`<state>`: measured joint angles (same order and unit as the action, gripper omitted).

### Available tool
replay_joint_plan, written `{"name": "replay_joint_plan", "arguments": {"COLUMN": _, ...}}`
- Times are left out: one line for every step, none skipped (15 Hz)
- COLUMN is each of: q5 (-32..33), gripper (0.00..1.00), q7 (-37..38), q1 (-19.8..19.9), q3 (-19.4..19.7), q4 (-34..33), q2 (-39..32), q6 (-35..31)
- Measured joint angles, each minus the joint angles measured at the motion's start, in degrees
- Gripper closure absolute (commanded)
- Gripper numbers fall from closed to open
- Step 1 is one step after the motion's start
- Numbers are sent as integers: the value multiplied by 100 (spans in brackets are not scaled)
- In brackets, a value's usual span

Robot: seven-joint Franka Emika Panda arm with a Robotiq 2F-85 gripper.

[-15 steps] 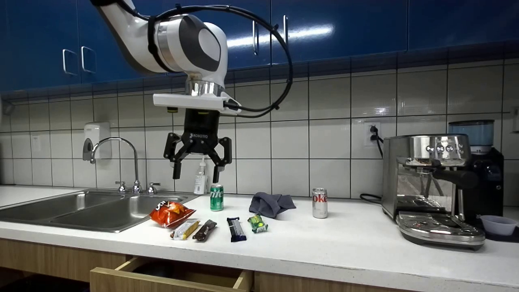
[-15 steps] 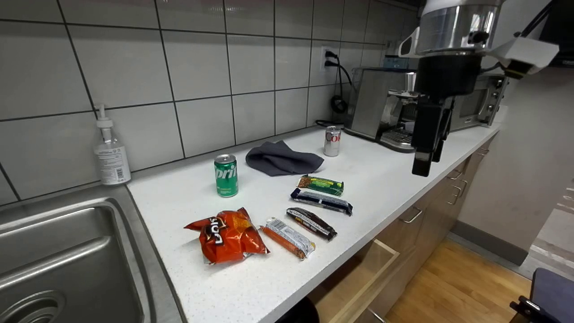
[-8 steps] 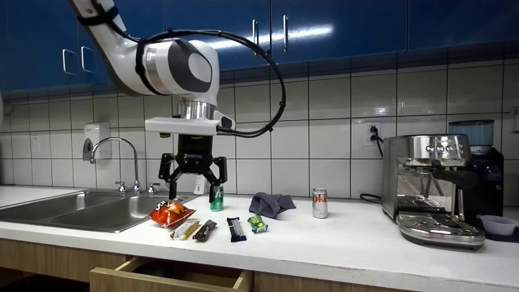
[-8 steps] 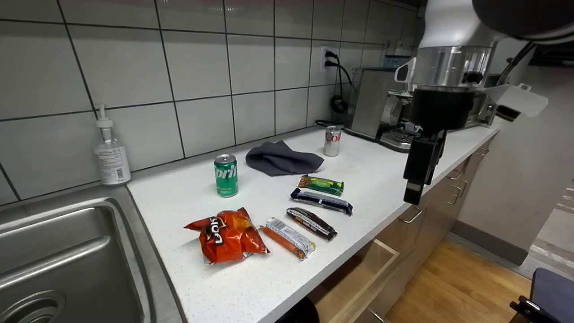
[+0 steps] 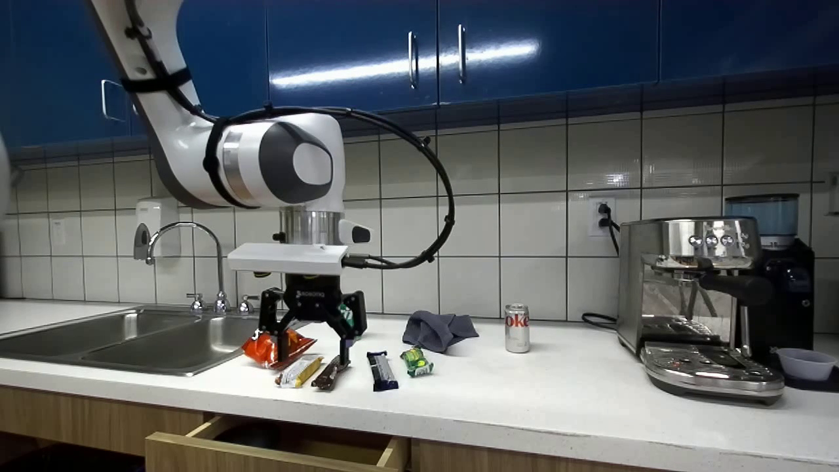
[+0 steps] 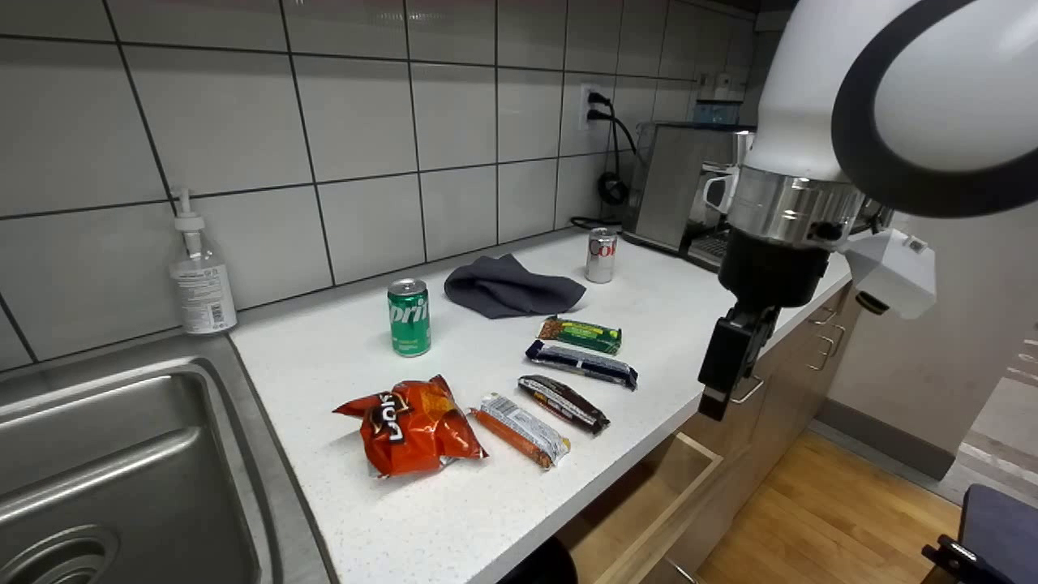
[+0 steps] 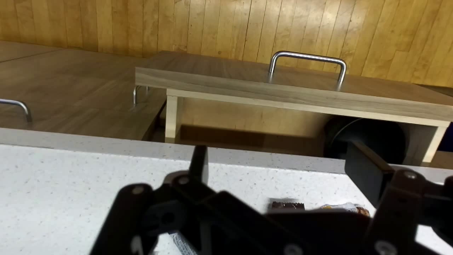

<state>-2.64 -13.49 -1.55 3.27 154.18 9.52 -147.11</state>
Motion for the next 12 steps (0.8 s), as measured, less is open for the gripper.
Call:
{"name": "replay_joint_plan", "arguments": {"q5": -1, "gripper": 0, "q7": 90, "q1": -2, "q3": -21, "q4": 5, "q2": -122, "q6": -140}}
{"name": "replay_joint_plan", "arguments": {"q5": -1, "gripper": 0, "q7": 191, "q1": -3, "q3": -47, "q4": 4, "q2": -240, "q6": -263}}
{"name": "replay_joint_plan", "arguments": {"q5": -1, "gripper": 0, "q7": 292, "q1": -5, "q3": -74, "q4": 3, "q2": -356, "q6": -369}}
{"name": "replay_joint_plan", "arguments": {"q5": -1, "gripper": 0, "q7": 393, "q1": -5, "q3": -109, "q4": 2, "q2": -464, "q6": -455}}
{"name": "replay_joint_plan", "arguments": {"q5": -1, "gripper": 0, "q7": 484, "q1": -8, "q3": -141, "q4": -1, "q2": -571, "q6": -544}}
{"name": "replay_joint_plan", "arguments": {"q5": -1, "gripper": 0, "q7": 564, "q1": -9, "q3": -172, "q4": -10, "q2": -674, "q6": -620}}
{"name": "replay_joint_plan", "arguments": {"q5": -1, "gripper": 0, "q7": 631, "q1": -10, "q3": -202, "q4": -26, "q2": -773, "q6": -689}}
{"name": "replay_joint_plan", "arguments": {"q5": -1, "gripper": 0, "q7": 683, "q1": -12, "q3": -224, "q4": -47, "q2": -874, "q6": -762}}
{"name": "replay_joint_plan", "arguments": {"q5": -1, "gripper": 0, "q7": 729, "q1": -13, "q3": -250, "q4": -74, "q2": -978, "q6": -832}}
{"name": "replay_joint_plan", "arguments": {"q5": -1, "gripper": 0, "q7": 768, "q1": -13, "q3": -272, "q4": -108, "q2": -1083, "q6": -891}}
{"name": "replay_joint_plan", "arguments": {"q5": -1, "gripper": 0, "q7": 796, "q1": -14, "q3": -288, "q4": -150, "q2": -1186, "q6": -937}}
{"name": "replay_joint_plan", "arguments": {"q5": -1, "gripper": 0, "q7": 817, "q1": -15, "q3": -303, "q4": -200, "q2": -1296, "q6": -982}}
